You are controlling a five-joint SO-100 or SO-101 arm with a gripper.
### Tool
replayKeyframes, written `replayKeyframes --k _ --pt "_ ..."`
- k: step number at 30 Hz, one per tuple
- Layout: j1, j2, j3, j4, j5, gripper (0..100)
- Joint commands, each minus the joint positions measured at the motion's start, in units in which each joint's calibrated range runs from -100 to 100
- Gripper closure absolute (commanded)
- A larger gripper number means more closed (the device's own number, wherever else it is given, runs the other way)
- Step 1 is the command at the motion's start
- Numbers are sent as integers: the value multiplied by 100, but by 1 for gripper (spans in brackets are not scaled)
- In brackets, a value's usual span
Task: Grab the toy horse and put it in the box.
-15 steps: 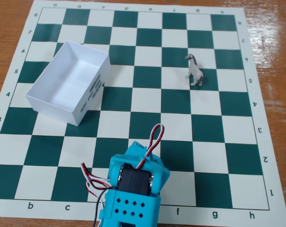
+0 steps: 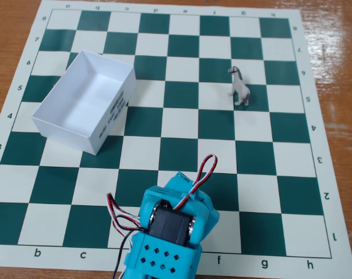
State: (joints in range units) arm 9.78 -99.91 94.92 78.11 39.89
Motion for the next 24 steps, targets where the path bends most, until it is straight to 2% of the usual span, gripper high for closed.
replayKeyframes --k 1,24 --pt "36 -9 -257 21 -21 100" --pt "-14 -9 -248 13 -21 100"
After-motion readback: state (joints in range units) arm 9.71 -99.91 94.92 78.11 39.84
